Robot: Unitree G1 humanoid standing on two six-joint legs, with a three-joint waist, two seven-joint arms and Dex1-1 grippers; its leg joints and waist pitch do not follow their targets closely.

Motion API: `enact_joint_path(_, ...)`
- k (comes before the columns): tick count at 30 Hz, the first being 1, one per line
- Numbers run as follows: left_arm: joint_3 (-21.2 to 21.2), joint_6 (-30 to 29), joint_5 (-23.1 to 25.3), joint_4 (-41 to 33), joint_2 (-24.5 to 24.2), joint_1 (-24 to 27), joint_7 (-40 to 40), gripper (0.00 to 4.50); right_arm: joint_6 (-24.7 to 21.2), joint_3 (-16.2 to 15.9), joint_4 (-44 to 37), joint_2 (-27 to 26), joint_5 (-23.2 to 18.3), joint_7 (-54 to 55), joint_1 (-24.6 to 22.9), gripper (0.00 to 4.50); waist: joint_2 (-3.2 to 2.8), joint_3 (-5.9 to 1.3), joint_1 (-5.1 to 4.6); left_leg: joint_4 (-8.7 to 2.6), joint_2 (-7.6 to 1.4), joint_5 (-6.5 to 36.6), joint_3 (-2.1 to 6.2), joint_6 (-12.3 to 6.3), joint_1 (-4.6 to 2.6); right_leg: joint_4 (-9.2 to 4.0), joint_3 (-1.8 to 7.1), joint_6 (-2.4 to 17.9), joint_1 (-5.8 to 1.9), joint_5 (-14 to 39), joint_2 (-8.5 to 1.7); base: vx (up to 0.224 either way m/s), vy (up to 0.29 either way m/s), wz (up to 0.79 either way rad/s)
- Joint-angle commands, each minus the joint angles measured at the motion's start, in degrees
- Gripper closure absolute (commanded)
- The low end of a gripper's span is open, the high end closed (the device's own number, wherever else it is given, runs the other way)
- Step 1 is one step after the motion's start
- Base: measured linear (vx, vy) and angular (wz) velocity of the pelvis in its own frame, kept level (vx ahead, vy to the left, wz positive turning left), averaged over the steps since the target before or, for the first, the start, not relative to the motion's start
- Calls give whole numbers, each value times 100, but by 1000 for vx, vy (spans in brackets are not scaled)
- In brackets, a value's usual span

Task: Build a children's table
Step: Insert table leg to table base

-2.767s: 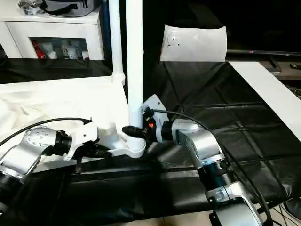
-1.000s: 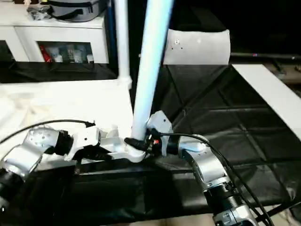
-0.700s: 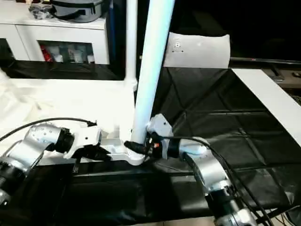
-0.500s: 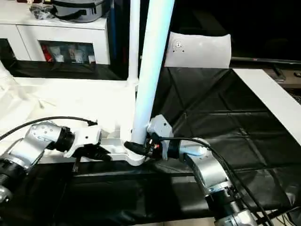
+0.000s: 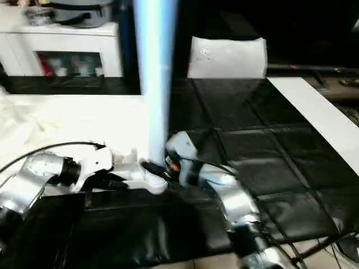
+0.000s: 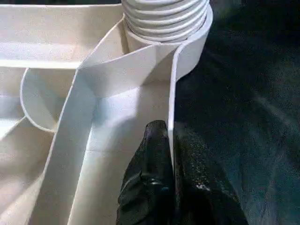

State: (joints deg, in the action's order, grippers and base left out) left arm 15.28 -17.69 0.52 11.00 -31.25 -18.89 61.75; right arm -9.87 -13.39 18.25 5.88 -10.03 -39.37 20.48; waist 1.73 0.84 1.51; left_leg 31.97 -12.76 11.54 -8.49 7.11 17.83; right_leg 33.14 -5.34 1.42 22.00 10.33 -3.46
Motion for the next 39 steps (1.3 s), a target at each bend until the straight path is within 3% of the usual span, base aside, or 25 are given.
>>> enact_joint_path(1, -107, -539, -1, -480, 318, 231, -666, 450, -312, -14, 596, -1, 373, 470, -72, 261, -70, -77, -22, -441, -32, 2205, 15, 18, 113, -553, 232, 341, -153, 3213, -396, 0, 0, 0)
enact_joint_path(4, -55, -1333, 224, -1253, 794, 601, -1283, 450, -199, 133, 898, -237, 446, 1000, 85, 261, -54, -74, -110, -422, -41, 2292, 12, 7, 99, -543, 244, 419, -113, 3129, -390, 0, 0, 0)
enact_joint_path(5, 22, -1577, 296, -1450, 979, 645, -1479, 450, -150, 199, 1051, -315, 462, 1205, 170, 261, -27, -63, -136, -412, -21, 2340, 7, -35, 93, -576, 231, 393, -99, 3244, -379, 0, 0, 0)
enact_joint_path(6, 66, -1721, 324, -1519, 1166, 636, -1643, 450, -107, 277, 1162, -392, 444, 1378, 240, 261, -45, -66, -140, -390, 2, 2343, 1, -62, 78, -595, 228, 322, -82, 3383, -382, 0, 0, 0)
enact_joint_path(8, 232, -1798, 443, -1491, 1406, 530, -1873, 450, -58, 398, 1336, -520, 388, 1652, 363, 261, -26, -63, -147, -367, 16, 2354, -9, -79, 60, -634, 213, 227, -52, 3499, -369, 0, 0, 0)
enact_joint_path(10, 313, -1740, 531, -1361, 1403, 450, -1902, 450, -84, 415, 1372, -543, 340, 1641, 384, 261, -9, -60, -135, -361, 36, 2375, -7, -123, 63, -663, 201, 106, -42, 3607, -366, 0, 0, 0)
enact_joint_path(11, 330, -1724, 568, -1337, 1384, 428, -1924, 450, -95, 425, 1385, -552, 345, 1657, 383, 261, -14, -62, -112, -345, 40, 2453, -11, -133, 22, -688, 195, 59, -5, 3658, -361, 0, 0, 0)
enact_joint_path(13, 333, -1836, 600, -1398, 1378, 411, -1993, 450, -96, 470, 1432, -579, 384, 1723, 378, 261, -10, -65, -96, -387, 25, 2329, 6, -153, 95, -638, 216, 86, -55, 3433, -366, 0, 0, 0)
enact_joint_path(19, 308, -2163, 736, -1569, 1347, 492, -2193, 450, 100, 613, 1577, -648, 385, 1918, 368, 261, -38, -72, -88, -407, 1, 2297, 14, -107, 115, -595, 240, 211, -64, 3143, -373, 0, 0, 0)
enact_joint_path(22, 311, -2066, 741, -1484, 1261, 521, -2204, 450, 193, 676, 1387, -636, 267, 1831, 250, 261, -52, -68, -93, -418, -4, 2342, 16, -94, 126, -592, 247, 238, -70, 3054, -370, 0, 0, 0)
enact_joint_path(23, 307, -1994, 741, -1449, 1205, 526, -2170, 450, 246, 716, 1239, -607, 181, 1726, 166, 261, -95, -69, -83, -419, 0, 2356, 20, -89, 118, -590, 249, 239, -70, 3027, -369, 0, 0, 0)
enact_joint_path(25, 305, -1938, 738, -1425, 1160, 525, -2134, 450, 282, 747, 1136, -580, 127, 1648, 105, 261, -54, -73, -78, -422, -4, 2349, 15, -120, 125, -589, 257, 238, -76, 2992, -369, 0, 0, 0)
enact_joint_path(31, 252, -1032, 660, -978, 745, 387, -1811, 450, 431, 1008, 398, -219, -272, 1025, -483, 261, -38, -91, 3, -423, -1, 1925, -25, -241, 170, -573, 290, 245, -126, 2806, -370, 0, 0, 0)
enact_joint_path(33, 236, -789, 639, -788, 639, 332, -1732, 450, 494, 1027, 265, -112, -297, 920, -604, 261, -61, -86, 30, -417, 3, 1782, -40, -260, 157, -575, 297, 278, -115, 2801, -372, 0, 0, 0)
enact_joint_path(39, 157, -151, 559, -268, 354, 167, -1500, 450, 573, 1066, -56, 140, -357, 704, -961, 261, -79, -55, 1, -418, 29, 1929, -24, -212, 158, -638, 254, 116, -119, 3286, -364, 0, 0, 0)
